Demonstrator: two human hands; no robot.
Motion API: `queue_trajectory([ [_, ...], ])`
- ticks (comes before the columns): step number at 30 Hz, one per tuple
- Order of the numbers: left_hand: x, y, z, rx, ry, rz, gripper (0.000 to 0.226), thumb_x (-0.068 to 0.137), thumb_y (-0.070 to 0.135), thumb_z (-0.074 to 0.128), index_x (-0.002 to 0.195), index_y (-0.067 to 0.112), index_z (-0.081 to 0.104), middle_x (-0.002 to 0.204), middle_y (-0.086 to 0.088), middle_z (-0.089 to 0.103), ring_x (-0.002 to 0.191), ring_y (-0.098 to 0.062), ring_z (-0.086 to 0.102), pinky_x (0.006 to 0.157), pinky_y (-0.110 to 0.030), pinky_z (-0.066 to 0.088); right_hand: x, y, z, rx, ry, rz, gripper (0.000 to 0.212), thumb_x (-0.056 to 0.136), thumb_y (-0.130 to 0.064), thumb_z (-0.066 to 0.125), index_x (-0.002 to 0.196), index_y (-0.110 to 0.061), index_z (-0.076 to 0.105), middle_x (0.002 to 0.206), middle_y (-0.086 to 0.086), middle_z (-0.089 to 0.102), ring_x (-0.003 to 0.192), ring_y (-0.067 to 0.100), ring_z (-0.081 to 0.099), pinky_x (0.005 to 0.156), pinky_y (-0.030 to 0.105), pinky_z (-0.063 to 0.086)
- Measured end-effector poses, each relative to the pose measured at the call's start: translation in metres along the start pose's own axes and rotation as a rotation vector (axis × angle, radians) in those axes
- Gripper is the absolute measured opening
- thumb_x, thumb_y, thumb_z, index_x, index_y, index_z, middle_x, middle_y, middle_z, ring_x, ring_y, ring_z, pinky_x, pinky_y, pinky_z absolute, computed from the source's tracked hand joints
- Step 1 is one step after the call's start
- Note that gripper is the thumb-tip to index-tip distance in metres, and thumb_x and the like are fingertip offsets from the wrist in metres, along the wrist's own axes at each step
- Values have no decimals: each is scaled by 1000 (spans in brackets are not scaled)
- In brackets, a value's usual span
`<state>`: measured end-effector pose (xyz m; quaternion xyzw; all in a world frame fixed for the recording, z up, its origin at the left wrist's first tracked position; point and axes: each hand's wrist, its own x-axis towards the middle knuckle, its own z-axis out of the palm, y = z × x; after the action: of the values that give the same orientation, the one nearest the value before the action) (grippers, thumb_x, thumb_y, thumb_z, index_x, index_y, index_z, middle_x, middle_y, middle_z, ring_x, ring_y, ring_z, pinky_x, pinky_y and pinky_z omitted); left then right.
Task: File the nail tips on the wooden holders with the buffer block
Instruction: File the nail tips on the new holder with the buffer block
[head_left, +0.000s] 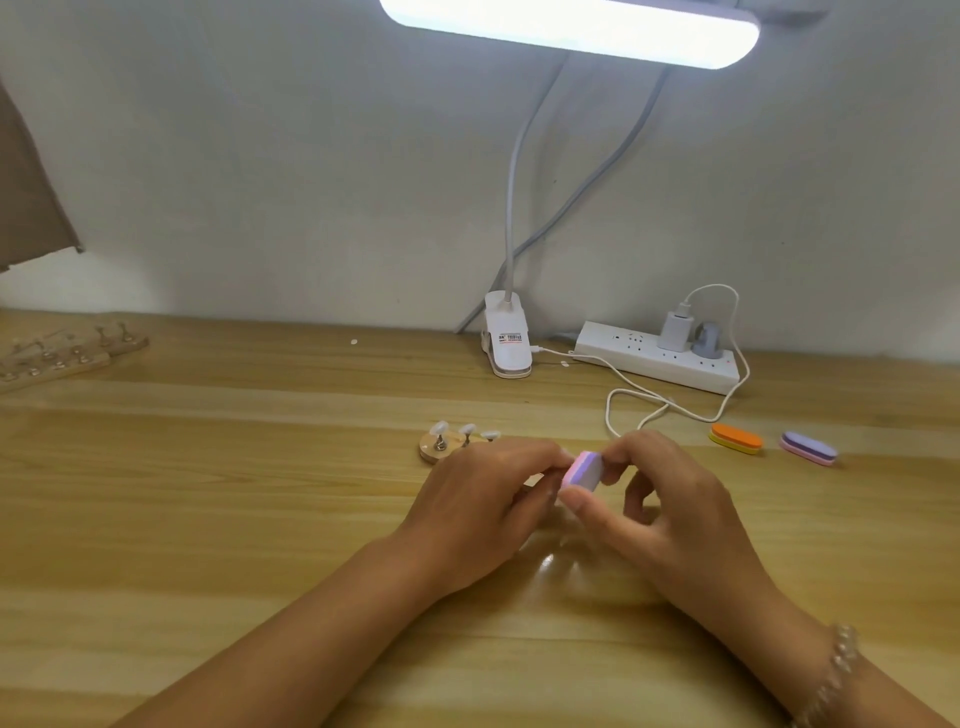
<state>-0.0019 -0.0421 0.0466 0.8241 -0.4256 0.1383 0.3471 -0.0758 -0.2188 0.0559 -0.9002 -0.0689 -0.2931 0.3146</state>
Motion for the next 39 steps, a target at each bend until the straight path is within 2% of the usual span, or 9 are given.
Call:
queue_trajectory([
  [3, 0, 0, 1, 17, 10, 2, 13, 99, 29, 56, 104, 28, 68, 88, 17, 66, 68, 14, 45, 61, -18, 36, 3, 5, -3, 10, 37, 81, 40, 76, -69, 57, 82, -30, 59, 83, -12, 56, 62, 13, 56, 62, 41, 50],
  [7, -1, 1, -1, 23, -1, 6, 18, 96, 27, 54, 107, 26, 69, 93, 14, 68, 73, 4, 44, 62, -22, 38, -3, -1, 1, -65, 2, -80, 39, 78, -65, 62, 86, -27, 58, 82, -15, 54, 59, 12, 55, 51, 36, 50],
  [12, -1, 6, -1, 37, 16, 21, 20, 99, 33, 55, 107, 24, 71, 94, 12, 67, 78, -5, 55, 64, -32, 48, 3, 8, -1, 25, 22, 117, 43, 75, -71, 51, 79, -28, 59, 84, -12, 57, 66, 14, 55, 64, 35, 47],
  [17, -1, 5, -4, 26, 11, -24, 13, 97, 27, 62, 106, 24, 70, 96, 12, 62, 69, -3, 43, 65, -39, 50, -3, 0, 1, -22, -6, -51, 36, 77, -65, 59, 85, -30, 55, 85, -15, 54, 61, 14, 56, 52, 36, 50],
  [21, -1, 8, -2, 35, 27, -14, 13, 97, 32, 61, 103, 25, 71, 95, 10, 63, 66, -3, 47, 64, -38, 50, 2, 5, -1, 24, 37, 75, 42, 77, -72, 58, 81, -30, 56, 84, -13, 56, 64, 14, 56, 61, 34, 47],
  [26, -1, 6, -4, 44, 21, -24, 13, 95, 24, 62, 106, 23, 70, 96, 10, 64, 70, -5, 46, 64, -37, 48, -4, -1, 3, -40, -10, -84, 37, 78, -64, 64, 89, -29, 56, 85, -15, 54, 66, 14, 56, 53, 37, 51],
  [31, -2, 7, -1, 38, 12, 8, 22, 100, 33, 52, 109, 23, 69, 97, 9, 68, 86, -14, 62, 67, -38, 50, 3, 6, -1, 34, 45, 71, 36, 79, -69, 54, 82, -34, 58, 85, -12, 56, 68, 13, 57, 61, 33, 47],
  [35, -2, 3, -2, 27, 8, -20, 21, 99, 30, 49, 109, 26, 67, 93, 12, 67, 76, -3, 50, 67, -33, 46, -3, -1, 2, -32, -7, -52, 36, 78, -65, 59, 92, -31, 58, 87, -15, 54, 67, 13, 57, 55, 36, 52],
  [39, 0, 4, -1, 5, 17, -36, 25, 100, 34, 45, 108, 27, 67, 89, 13, 67, 73, -7, 53, 66, -36, 46, -1, 3, 0, -1, 6, 20, 38, 75, -68, 60, 88, -32, 58, 87, -14, 55, 65, 14, 57, 59, 41, 52],
])
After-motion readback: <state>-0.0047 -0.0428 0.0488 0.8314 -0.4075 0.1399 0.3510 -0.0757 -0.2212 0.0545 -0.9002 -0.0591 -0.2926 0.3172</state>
